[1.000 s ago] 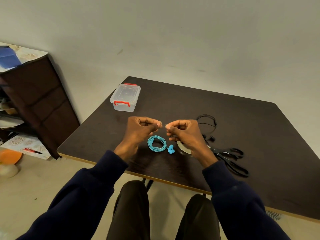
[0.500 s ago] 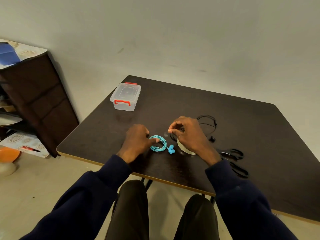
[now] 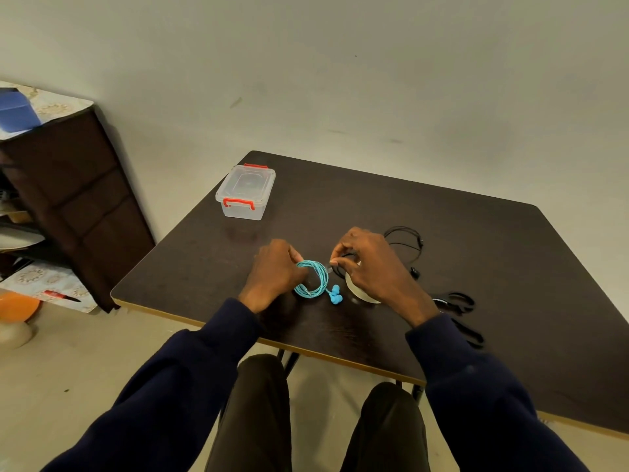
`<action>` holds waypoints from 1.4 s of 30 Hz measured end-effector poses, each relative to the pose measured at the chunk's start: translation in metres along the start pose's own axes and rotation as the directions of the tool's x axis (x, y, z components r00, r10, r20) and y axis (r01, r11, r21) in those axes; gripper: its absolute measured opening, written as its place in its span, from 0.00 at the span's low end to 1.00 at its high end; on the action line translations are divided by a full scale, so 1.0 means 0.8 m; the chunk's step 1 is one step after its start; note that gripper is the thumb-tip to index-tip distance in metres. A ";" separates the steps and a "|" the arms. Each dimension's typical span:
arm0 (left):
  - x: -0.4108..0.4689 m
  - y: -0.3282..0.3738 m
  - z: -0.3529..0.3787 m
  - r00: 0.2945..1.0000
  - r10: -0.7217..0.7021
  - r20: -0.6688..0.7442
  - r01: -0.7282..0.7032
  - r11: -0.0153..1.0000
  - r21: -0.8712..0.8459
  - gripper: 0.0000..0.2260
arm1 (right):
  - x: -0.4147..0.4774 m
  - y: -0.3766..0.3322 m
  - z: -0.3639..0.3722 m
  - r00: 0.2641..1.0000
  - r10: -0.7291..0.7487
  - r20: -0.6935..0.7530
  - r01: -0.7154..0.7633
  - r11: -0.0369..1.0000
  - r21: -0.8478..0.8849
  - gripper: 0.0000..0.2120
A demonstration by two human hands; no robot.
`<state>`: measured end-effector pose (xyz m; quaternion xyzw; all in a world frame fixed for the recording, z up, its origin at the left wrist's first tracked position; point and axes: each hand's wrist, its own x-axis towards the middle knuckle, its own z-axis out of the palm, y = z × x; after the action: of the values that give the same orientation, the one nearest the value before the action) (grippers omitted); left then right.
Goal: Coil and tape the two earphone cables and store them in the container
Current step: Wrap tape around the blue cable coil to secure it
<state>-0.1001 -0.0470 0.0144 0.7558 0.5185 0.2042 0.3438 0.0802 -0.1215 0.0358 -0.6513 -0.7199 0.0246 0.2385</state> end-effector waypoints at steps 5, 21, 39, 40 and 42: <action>0.003 -0.001 -0.009 0.982 -0.083 0.170 0.130 0.949 -0.288 0.05 | -0.001 -0.001 -0.001 1.000 -0.006 0.006 0.006 1.000 -0.005 0.02; -0.001 0.006 -0.017 0.947 -0.113 0.300 0.255 0.832 -0.493 0.07 | 0.006 -0.016 -0.011 0.989 -0.064 0.130 0.070 0.997 -0.044 0.05; -0.008 0.004 -0.012 0.963 -0.031 0.268 0.174 0.830 -0.530 0.06 | 0.027 -0.028 -0.004 0.989 -0.018 0.145 0.047 0.979 -0.197 0.05; -0.008 0.003 -0.011 0.961 -0.023 0.275 0.169 0.837 -0.521 0.06 | 0.027 -0.029 -0.004 0.989 -0.016 0.146 0.045 0.979 -0.199 0.05; -0.007 0.002 -0.011 0.958 0.001 0.287 0.150 0.850 -0.506 0.07 | 0.028 -0.029 -0.005 0.989 -0.014 0.148 0.044 0.978 -0.203 0.04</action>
<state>-0.1072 -0.0502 0.0216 0.6340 0.4195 0.2161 0.6127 0.0592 -0.1049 0.0542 -0.6582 -0.7437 -0.0057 0.1170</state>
